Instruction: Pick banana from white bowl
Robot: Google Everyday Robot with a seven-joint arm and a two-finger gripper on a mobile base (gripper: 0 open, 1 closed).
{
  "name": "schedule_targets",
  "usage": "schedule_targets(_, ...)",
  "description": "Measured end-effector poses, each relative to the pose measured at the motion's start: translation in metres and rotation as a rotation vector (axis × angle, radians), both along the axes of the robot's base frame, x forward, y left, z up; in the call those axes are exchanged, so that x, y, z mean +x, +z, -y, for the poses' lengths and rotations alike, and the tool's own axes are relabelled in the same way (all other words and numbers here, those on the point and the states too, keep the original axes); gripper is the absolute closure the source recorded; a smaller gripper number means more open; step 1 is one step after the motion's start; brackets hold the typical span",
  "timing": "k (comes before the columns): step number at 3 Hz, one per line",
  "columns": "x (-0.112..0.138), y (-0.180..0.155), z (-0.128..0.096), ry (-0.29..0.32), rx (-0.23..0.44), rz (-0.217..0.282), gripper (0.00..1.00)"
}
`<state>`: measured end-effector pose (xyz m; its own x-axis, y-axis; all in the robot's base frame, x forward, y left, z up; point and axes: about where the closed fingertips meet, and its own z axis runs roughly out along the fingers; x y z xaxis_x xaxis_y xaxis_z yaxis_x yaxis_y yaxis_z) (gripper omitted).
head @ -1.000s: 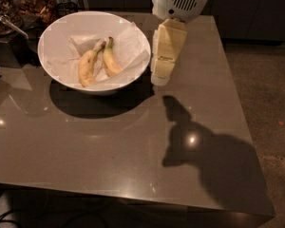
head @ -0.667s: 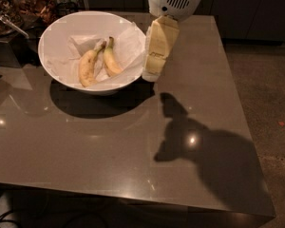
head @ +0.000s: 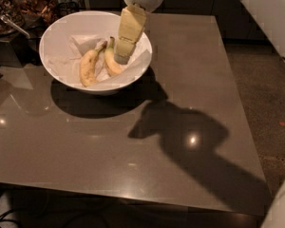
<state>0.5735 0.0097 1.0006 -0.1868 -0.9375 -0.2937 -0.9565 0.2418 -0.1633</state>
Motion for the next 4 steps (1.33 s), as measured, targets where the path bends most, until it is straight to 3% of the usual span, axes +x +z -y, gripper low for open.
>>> schedule_targets(1, 0.003, 0.003, -0.008, 0.007, 0.017, 0.019, 0.0)
schedule_targets(2, 0.014, -0.004, -0.021, -0.008, 0.065, -0.021, 0.0)
schedule_targets(3, 0.034, -0.018, -0.043, -0.032, 0.095, -0.093, 0.0)
schedule_targets(4, 0.051, -0.032, -0.057, -0.065, 0.128, -0.158, 0.08)
